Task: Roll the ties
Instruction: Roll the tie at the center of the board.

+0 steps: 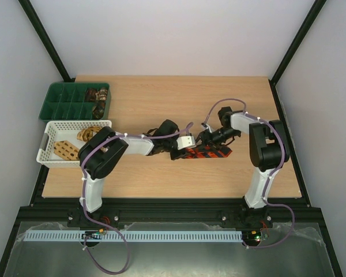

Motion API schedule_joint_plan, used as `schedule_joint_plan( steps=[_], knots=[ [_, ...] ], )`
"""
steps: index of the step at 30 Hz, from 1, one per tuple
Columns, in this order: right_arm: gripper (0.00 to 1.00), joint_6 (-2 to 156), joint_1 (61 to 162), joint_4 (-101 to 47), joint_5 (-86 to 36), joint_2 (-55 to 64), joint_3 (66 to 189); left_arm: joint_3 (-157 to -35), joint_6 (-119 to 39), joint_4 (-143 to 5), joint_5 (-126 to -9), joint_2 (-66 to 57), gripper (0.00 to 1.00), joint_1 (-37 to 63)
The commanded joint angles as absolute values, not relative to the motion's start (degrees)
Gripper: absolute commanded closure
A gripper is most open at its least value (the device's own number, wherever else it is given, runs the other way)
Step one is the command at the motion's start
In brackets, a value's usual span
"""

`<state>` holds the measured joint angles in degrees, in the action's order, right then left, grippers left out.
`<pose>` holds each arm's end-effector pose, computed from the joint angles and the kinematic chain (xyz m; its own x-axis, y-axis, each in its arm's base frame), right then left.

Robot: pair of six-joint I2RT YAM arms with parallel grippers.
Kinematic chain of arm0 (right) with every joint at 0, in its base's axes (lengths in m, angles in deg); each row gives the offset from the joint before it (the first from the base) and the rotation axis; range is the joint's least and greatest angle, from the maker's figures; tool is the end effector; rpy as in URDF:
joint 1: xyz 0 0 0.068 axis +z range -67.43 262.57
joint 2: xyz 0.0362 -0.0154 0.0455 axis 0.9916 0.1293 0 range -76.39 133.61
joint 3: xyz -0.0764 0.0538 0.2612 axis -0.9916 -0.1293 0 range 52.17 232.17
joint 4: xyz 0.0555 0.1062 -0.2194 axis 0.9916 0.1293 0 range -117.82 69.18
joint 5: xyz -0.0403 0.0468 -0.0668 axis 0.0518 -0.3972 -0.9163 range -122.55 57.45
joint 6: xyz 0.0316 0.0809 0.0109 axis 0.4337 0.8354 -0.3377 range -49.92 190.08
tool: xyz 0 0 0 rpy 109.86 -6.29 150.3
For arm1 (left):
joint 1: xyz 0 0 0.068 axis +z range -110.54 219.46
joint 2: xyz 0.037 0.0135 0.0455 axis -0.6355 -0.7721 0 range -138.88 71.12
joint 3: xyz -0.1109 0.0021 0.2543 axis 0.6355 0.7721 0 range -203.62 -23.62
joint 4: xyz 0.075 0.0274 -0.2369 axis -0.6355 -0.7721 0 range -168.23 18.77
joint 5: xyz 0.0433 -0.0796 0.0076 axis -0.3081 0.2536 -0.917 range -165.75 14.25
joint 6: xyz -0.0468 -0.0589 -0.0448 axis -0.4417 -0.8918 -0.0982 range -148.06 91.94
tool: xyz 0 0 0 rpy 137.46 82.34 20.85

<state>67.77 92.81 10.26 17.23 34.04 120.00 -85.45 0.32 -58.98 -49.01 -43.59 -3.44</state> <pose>0.3298 0.1198 0.1295 -0.9608 -0.2000 -0.1921 -0.2753 0.6059 0.7464 0.2907 -0.3178 0.1149 -0.0118 0.5905 -0.8069 0.9817 0.1603 0.1029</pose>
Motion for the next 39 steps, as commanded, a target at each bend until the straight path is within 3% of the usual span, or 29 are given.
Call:
schedule_joint_plan(
  steps=[1, 5, 7, 10, 11, 12, 14, 17, 21, 30, 39],
  knots=[
    [0.46, 69.8, 94.2, 12.1, 20.4, 35.7, 121.3, -84.0, 2.2, -67.8, -52.8, -45.7, 0.68, -4.5],
    [0.52, 70.2, 95.1, 10.9, 16.9, 38.5, 122.3, -83.9, 1.9, -67.7, -52.8, -46.0, 0.67, -4.8],
    [0.61, 70.5, 95.1, 10.4, 15.4, 39.3, 122.5, -83.8, 2.1, -67.6, -52.9, -46.0, 0.67, -4.7],
    [0.83, 69.9, 95.0, 10.4, 14.2, 39.5, 122.1, -84.6, 1.8, -68.0, -53.4, -46.4, 0.66, -4.8],
    [0.96, 69.2, 95.0, 10.5, 13.5, 39.3, 121.9, -85.0, 1.6, -67.9, -53.6, -46.5, 0.66, -4.8],
    [0.98, 69.0, 95.0, 10.5, 12.2, 39.1, 121.6, -85.4, 1.2, -67.9, -53.8, -46.7, 0.65, -4.8],
    [0.99, 68.3, 94.8, 10.3, 9.9, 38.2, 120.8, -86.3, 0.2, -67.7, -53.8, -46.9, 0.58, -4.5],
    [0.99, 67.3, 94.3, 10.1, 5.0, 37.5, 119.5, -87.4, -2.3, -66.2, -51.3, -46.3, 0.39, -3.7],
    [0.99, 67.2, 93.4, 9.2, -1.2, 36.5, 117.8, -86.6, -7.9, -60.3, -44.9, -44.0, 0.21, -2.0],
    [0.99, 69.0, 93.3, 6.3, -9.2, 37.7, 116.5, -80.8, -16.4, -48.4, -40.4, -42.6, 0.07, -1.5],
    [0.99, 67.9, 93.4, 8.5, -9.7, 43.1, 120.0, -83.9, -14.8, -44.3, -43.4, -47.4, 0.09, -3.8]
  ],
)
